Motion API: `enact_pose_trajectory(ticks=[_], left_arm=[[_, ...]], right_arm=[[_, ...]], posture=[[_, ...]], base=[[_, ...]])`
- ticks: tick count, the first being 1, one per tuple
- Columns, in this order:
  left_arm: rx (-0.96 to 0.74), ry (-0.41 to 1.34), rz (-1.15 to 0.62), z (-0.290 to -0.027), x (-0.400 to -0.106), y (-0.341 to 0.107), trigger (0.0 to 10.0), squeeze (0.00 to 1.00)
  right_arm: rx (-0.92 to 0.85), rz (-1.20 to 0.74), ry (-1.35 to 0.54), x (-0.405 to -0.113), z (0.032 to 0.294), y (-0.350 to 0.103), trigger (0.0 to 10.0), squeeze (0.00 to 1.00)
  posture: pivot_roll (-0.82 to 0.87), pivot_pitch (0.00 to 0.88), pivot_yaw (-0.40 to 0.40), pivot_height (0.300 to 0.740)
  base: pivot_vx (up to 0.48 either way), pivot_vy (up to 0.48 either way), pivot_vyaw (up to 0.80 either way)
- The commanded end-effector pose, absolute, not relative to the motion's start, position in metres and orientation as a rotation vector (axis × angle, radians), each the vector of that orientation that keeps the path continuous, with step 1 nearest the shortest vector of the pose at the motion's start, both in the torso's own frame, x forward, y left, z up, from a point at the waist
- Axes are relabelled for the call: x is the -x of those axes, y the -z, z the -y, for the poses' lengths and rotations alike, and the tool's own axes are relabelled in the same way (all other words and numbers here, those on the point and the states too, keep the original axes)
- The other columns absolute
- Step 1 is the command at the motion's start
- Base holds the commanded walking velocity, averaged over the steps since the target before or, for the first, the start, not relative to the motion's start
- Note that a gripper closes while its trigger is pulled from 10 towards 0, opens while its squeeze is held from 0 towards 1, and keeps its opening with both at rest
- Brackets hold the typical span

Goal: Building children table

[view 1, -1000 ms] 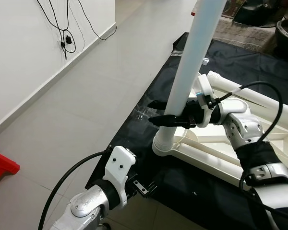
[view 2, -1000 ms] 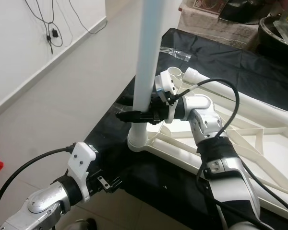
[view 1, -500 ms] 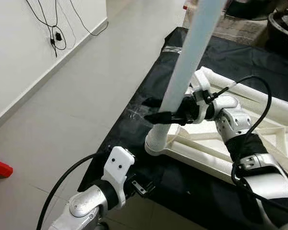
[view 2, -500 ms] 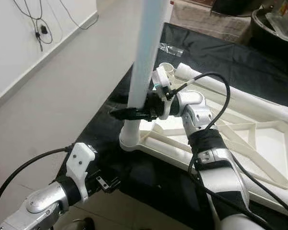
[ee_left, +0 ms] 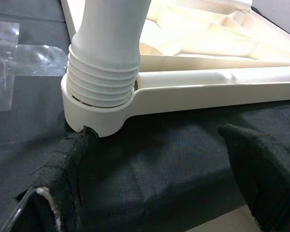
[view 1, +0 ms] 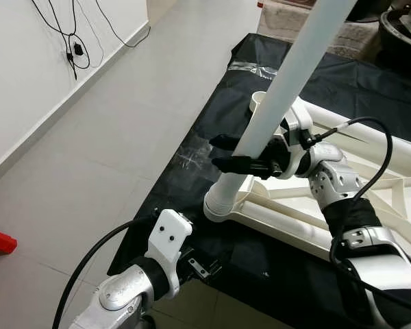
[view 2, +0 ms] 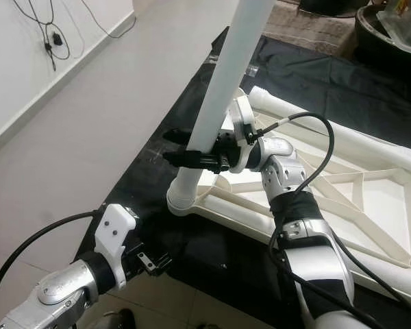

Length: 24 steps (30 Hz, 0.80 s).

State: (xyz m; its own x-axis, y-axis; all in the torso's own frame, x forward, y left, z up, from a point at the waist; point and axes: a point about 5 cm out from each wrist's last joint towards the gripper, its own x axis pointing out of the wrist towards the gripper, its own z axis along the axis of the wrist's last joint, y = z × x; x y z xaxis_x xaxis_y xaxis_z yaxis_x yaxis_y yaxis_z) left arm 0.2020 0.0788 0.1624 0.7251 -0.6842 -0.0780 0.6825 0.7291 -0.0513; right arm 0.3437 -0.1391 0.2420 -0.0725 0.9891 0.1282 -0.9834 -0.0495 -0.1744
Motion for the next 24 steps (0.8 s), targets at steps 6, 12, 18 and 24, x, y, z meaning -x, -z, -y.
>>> enact_pose_trajectory(ticks=[6, 12, 18, 24], left_arm=[[0.018, 0.768, -0.097, -0.078, -0.199, -0.163, 10.0, 0.0], [0.018, 0.769, -0.095, -0.077, -0.199, -0.163, 10.0, 0.0], [0.018, 0.768, -0.092, -0.076, -0.2, -0.162, 10.0, 0.0], [0.017, 0.772, -0.088, -0.075, -0.201, -0.161, 10.0, 0.0]], right_arm=[[0.228, -0.139, -1.675, -0.336, 0.139, -0.186, 10.0, 0.0], [0.241, -0.157, -1.67, -0.338, 0.141, -0.188, 10.0, 0.0], [0.199, -0.116, -1.616, -0.345, 0.138, -0.192, 10.0, 0.0], [0.095, -0.023, -1.487, -0.348, 0.145, -0.196, 10.0, 0.0]], posture=[[0.16, 0.233, -0.092, 0.74], [0.15, 0.222, -0.096, 0.74], [0.15, 0.212, -0.099, 0.74], [0.15, 0.194, -0.096, 0.74]], base=[[0.0, 0.0, 0.0], [0.0, 0.0, 0.0], [0.0, 0.0, 0.0], [0.0, 0.0, 0.0]])
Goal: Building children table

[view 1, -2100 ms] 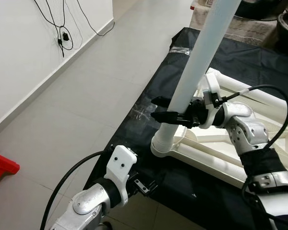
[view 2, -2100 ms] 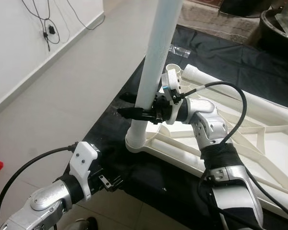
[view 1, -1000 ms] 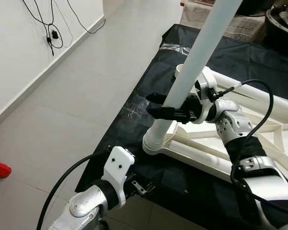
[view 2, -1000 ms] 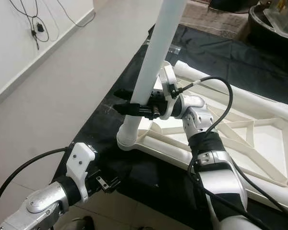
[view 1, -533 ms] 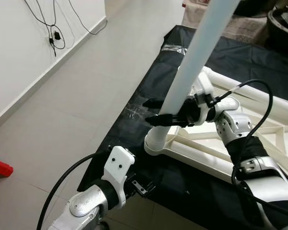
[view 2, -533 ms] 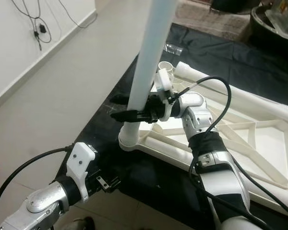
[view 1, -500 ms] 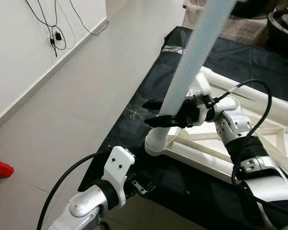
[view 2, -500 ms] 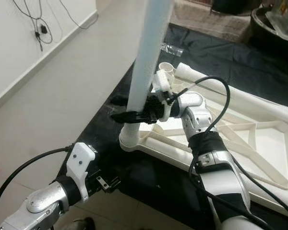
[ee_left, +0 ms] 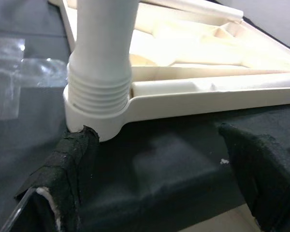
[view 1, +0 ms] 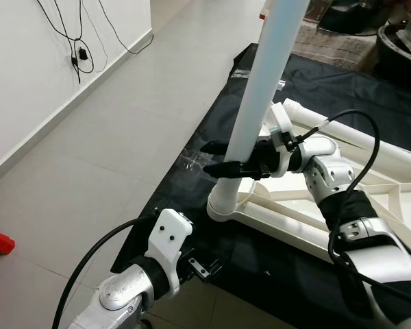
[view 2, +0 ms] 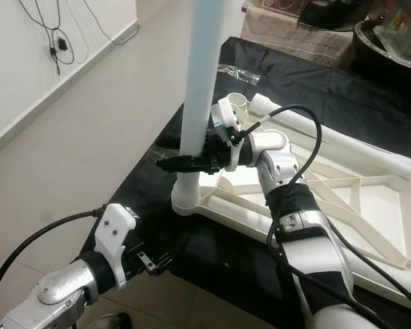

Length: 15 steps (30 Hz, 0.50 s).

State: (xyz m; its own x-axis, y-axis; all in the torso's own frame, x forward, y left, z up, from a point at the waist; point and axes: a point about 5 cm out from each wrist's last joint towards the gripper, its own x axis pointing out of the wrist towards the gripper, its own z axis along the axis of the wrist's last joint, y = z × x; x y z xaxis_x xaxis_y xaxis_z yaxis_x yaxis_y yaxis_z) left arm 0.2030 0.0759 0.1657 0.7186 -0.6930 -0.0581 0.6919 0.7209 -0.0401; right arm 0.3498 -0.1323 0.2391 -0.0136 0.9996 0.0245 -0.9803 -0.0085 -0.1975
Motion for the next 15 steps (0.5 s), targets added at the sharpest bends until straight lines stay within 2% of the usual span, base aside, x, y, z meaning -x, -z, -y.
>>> enact_pose_trajectory(ticks=[1, 8, 13, 15], left_arm=[[0.017, 0.773, -0.087, -0.074, -0.202, -0.161, 10.0, 0.0], [0.017, 0.776, -0.084, -0.074, -0.203, -0.161, 10.0, 0.0], [0.017, 0.787, -0.07, -0.07, -0.21, -0.16, 10.0, 0.0], [0.017, 0.787, -0.07, -0.07, -0.21, -0.16, 10.0, 0.0]], right_arm=[[0.084, -0.011, -1.471, -0.347, 0.149, -0.196, 10.0, 0.0], [0.076, 0.01, -1.446, -0.342, 0.156, -0.194, 10.0, 0.0], [0.115, 0.064, -1.302, -0.325, 0.164, -0.193, 10.0, 0.0], [0.115, 0.064, -1.302, -0.325, 0.164, -0.193, 10.0, 0.0]], posture=[[0.15, 0.191, -0.096, 0.74], [0.14, 0.184, -0.092, 0.74], [0.12, 0.165, -0.083, 0.74], [0.12, 0.165, -0.083, 0.74]], base=[[0.0, 0.0, 0.0], [0.0, 0.0, 0.0], [0.0, 0.0, 0.0], [0.0, 0.0, 0.0]])
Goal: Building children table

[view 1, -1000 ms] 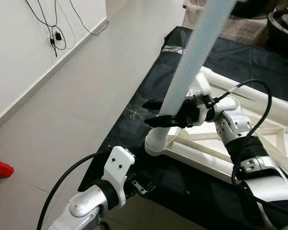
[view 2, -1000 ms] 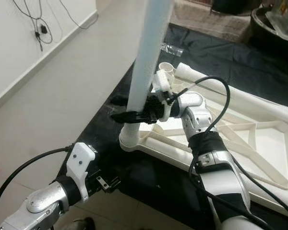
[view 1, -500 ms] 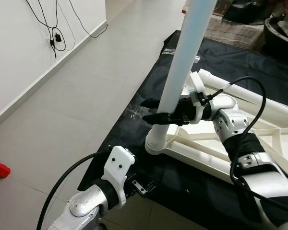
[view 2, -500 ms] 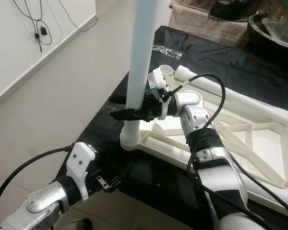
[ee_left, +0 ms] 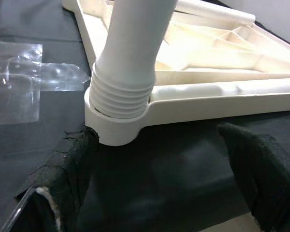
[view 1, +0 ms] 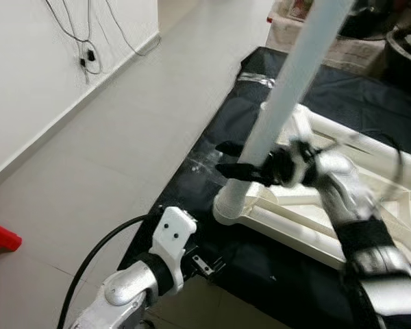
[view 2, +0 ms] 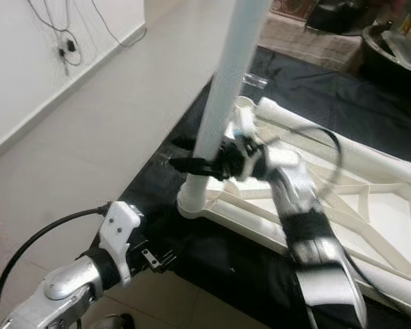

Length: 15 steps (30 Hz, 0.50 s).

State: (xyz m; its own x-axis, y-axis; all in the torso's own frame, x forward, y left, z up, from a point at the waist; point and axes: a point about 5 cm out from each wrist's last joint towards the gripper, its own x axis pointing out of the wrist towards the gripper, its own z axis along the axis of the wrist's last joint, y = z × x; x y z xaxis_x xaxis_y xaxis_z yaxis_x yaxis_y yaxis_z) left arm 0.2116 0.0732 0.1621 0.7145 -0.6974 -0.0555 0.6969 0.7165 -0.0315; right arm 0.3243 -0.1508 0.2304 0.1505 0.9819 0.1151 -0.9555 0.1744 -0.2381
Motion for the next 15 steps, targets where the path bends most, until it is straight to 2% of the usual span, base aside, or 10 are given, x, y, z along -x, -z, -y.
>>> enact_pose_trajectory(ticks=[1, 4, 6, 8, 9, 12, 15], left_arm=[[0.017, 0.787, -0.07, -0.07, -0.21, -0.16, 10.0, 0.0], [0.019, 0.781, -0.063, -0.069, -0.214, -0.16, 10.0, 0.0], [0.019, 0.781, -0.063, -0.069, -0.214, -0.16, 10.0, 0.0], [0.018, 0.779, -0.054, -0.068, -0.219, -0.159, 10.0, 0.0], [0.018, 0.779, -0.054, -0.068, -0.219, -0.159, 10.0, 0.0], [0.014, 0.776, -0.042, -0.067, -0.226, -0.158, 10.0, 0.0], [0.013, 0.775, -0.039, -0.066, -0.227, -0.158, 10.0, 0.0]], right_arm=[[0.115, 0.064, -1.302, -0.325, 0.164, -0.193, 10.0, 0.0], [0.14, 0.055, -1.199, -0.323, 0.166, -0.193, 10.0, 0.0], [0.14, 0.055, -1.199, -0.323, 0.166, -0.193, 10.0, 0.0], [0.18, 0.007, -1.018, -0.324, 0.171, -0.189, 10.0, 0.0], [0.18, 0.007, -1.018, -0.324, 0.171, -0.189, 10.0, 0.0], [0.184, -0.087, -0.853, -0.323, 0.175, -0.184, 10.0, 0.0], [0.187, -0.116, -0.808, -0.322, 0.175, -0.182, 10.0, 0.0]], posture=[[0.12, 0.165, -0.083, 0.74], [0.12, 0.155, -0.078, 0.74], [0.12, 0.155, -0.078, 0.74], [0.11, 0.142, -0.073, 0.74], [0.11, 0.142, -0.073, 0.74], [0.09, 0.122, -0.064, 0.74], [0.09, 0.12, -0.064, 0.74]], base=[[0.0, 0.0, 0.0], [0.0, 0.0, 0.0], [0.0, 0.0, 0.0], [0.0, 0.0, 0.0], [0.0, 0.0, 0.0], [0.0, 0.0, 0.0], [0.0, 0.0, 0.0]])
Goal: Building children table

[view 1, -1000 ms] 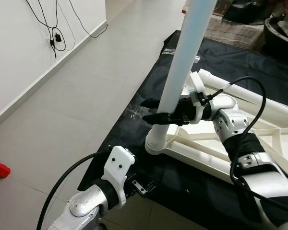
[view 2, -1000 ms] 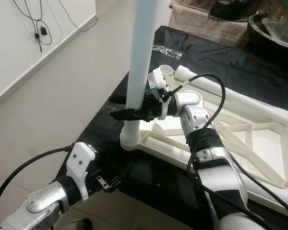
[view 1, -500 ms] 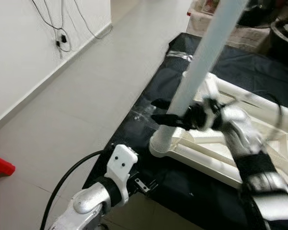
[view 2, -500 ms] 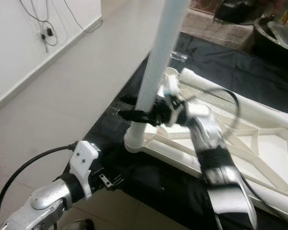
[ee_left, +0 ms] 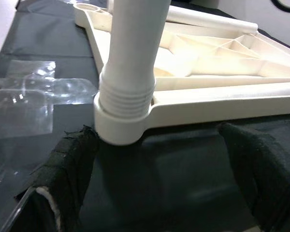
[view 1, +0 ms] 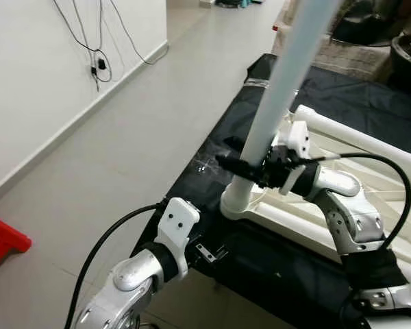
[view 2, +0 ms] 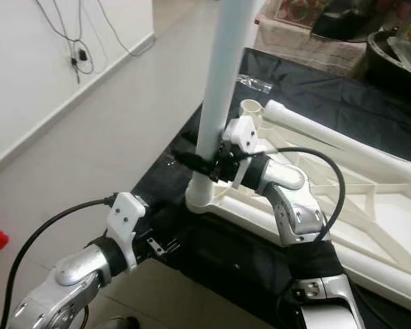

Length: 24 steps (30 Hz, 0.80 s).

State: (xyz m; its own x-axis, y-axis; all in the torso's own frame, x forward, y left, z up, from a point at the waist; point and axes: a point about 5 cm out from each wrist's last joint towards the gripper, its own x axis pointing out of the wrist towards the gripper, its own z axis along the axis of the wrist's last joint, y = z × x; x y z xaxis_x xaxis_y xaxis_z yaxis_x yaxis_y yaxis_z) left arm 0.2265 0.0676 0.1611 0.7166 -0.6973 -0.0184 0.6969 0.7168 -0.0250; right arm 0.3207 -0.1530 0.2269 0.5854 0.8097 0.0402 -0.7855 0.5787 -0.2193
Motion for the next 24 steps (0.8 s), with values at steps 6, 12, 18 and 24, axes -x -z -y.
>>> enact_pose_trajectory(ticks=[6, 12, 18, 24], left_arm=[[0.004, 0.772, -0.02, -0.064, -0.234, -0.156, 10.0, 0.0], [-0.002, 0.769, -0.012, -0.065, -0.238, -0.155, 10.0, 0.0], [-0.005, 0.77, -0.004, -0.065, -0.24, -0.153, 10.0, 0.0], [-0.014, 0.774, 0.003, -0.066, -0.243, -0.152, 10.0, 0.0]], right_arm=[[0.075, -0.196, -0.503, -0.328, 0.183, -0.175, 10.0, 0.0], [-0.037, -0.222, -0.29, -0.328, 0.19, -0.171, 10.0, 0.0], [-0.107, -0.177, -0.137, -0.321, 0.19, -0.173, 10.0, 0.0], [-0.085, -0.095, -0.05, -0.307, 0.178, -0.181, 10.0, 0.0]], posture=[[0.09, 0.096, -0.062, 0.74], [0.09, 0.088, -0.061, 0.74], [0.09, 0.084, -0.057, 0.74], [0.08, 0.083, -0.047, 0.74]], base=[[0.0, 0.0, 0.0], [0.0, 0.0, 0.0], [0.0, 0.0, 0.0], [0.0, 0.0, 0.0]])
